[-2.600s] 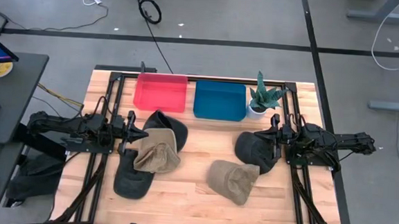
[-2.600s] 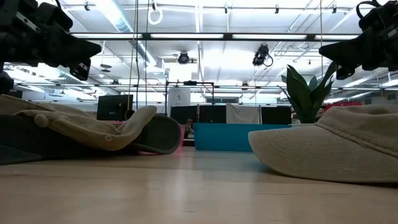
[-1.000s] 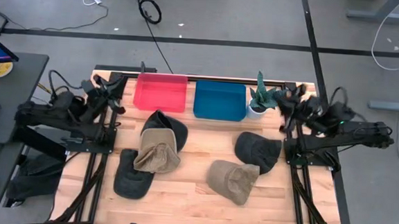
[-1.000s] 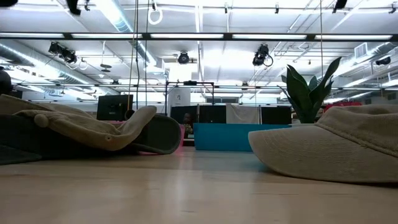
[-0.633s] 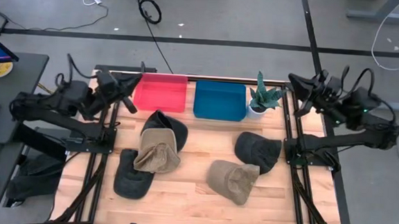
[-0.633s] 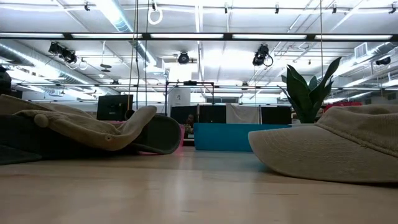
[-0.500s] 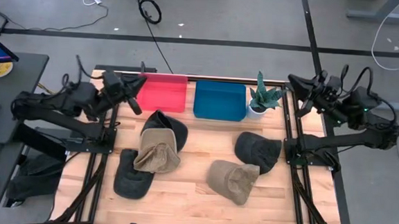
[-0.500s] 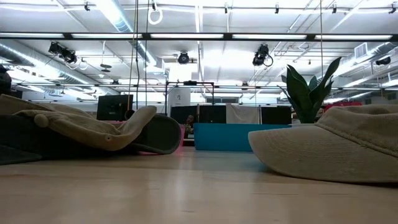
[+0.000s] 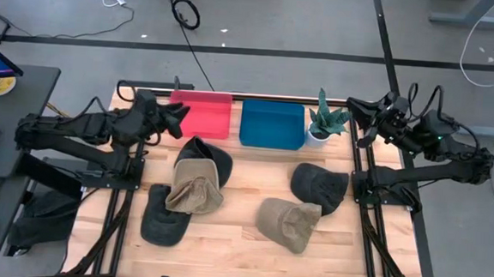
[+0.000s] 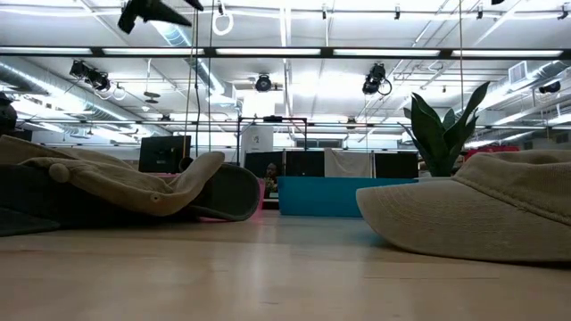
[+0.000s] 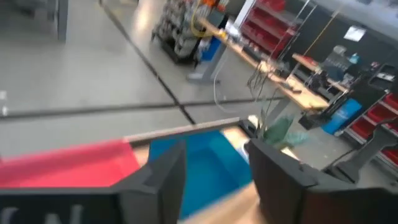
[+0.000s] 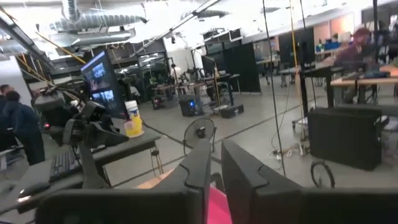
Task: Pick & Place hat
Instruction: Put the left light brown cap into the blue bin
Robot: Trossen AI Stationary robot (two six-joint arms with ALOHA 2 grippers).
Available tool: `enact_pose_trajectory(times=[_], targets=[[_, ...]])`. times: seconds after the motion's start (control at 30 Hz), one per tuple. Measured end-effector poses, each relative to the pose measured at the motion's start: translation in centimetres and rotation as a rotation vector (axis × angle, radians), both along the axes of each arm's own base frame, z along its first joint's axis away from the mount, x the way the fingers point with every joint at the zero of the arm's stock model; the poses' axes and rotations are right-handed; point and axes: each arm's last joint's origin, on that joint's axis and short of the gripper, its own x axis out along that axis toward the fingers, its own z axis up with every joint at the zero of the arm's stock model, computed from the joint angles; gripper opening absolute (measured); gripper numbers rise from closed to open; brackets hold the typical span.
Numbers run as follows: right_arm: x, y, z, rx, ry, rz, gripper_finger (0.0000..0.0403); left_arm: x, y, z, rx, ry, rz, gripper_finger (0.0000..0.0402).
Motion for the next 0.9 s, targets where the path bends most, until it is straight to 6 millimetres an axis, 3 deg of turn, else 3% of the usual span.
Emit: enact_pose_trajectory(times=[0.13,0.3,0.67,0.9], targets=[[0.3,0.0,-0.3,0.051,0.007,0.007,0.0064,-0.1,0.3,-0.3,-0.105,-0.001,-0.034,0.0218],[1.0,0.0,-0.5,0.064,0.022,0.017,0.0078,0.1,0.6,0.2,-0.232,0.006,-0.177,0.0213],[2.1,0.2,-0.8,0.098,0.035,0.075,0.0089,1.0,1.0,4.3,-0.047,0.018,-0.275,0.0178],[2.6,0.2,-0.7,0.1,0.019,0.076,0.0089,2.0,1.6,4.1,-0.196,0.143,-0.354,0.0198]])
